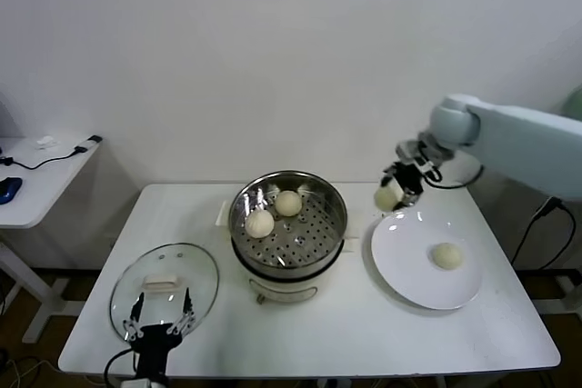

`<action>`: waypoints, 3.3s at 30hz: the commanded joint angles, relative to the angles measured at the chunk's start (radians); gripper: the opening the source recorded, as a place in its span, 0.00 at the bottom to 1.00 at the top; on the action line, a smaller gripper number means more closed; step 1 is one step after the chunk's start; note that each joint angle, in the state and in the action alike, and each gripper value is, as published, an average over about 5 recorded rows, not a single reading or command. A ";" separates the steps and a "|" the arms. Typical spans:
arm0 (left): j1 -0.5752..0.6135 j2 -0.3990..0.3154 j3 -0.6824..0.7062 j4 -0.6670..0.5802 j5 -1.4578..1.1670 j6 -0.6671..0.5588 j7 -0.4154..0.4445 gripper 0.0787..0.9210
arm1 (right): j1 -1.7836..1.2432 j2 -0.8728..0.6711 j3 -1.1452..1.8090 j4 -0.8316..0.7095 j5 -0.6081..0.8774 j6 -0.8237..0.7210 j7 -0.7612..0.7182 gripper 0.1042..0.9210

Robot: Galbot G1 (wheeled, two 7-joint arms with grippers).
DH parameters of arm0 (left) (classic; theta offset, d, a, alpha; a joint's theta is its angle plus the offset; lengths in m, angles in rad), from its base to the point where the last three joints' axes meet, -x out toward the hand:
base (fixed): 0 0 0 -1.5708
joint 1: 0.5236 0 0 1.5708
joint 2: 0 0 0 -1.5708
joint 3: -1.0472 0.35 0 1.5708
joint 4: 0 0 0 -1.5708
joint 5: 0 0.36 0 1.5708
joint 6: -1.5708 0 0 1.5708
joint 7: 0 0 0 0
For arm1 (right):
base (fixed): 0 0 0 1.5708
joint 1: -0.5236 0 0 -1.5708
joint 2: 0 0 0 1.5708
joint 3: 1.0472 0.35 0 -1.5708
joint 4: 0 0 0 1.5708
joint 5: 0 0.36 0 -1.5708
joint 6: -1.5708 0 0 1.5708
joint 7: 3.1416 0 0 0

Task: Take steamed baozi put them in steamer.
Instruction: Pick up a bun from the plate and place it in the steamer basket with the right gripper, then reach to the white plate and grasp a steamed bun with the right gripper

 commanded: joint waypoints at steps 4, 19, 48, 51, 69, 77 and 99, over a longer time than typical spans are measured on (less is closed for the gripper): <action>0.014 -0.002 0.000 -0.012 0.004 -0.003 -0.002 0.88 | 0.079 0.288 -0.042 0.263 -0.166 0.229 0.077 0.64; 0.031 -0.006 -0.004 -0.019 0.010 -0.010 -0.009 0.88 | -0.101 0.421 -0.068 0.106 -0.241 0.301 0.136 0.64; 0.023 -0.004 -0.006 -0.006 0.009 -0.013 -0.009 0.88 | 0.049 0.312 -0.023 -0.061 -0.028 0.435 -0.059 0.88; 0.025 -0.003 -0.006 -0.007 0.009 -0.015 -0.008 0.88 | 0.110 0.216 -0.058 -0.102 0.112 0.328 -0.114 0.88; 0.017 -0.008 -0.009 0.000 0.007 -0.016 -0.006 0.88 | -0.137 -0.222 -0.085 -0.283 0.026 0.043 -0.129 0.88; 0.014 -0.012 -0.015 0.014 0.009 -0.016 -0.006 0.88 | -0.372 -0.203 0.091 -0.406 -0.113 0.048 -0.088 0.88; 0.010 -0.005 -0.020 0.039 0.009 -0.019 -0.005 0.88 | -0.616 -0.099 0.330 -0.602 -0.216 0.016 -0.025 0.88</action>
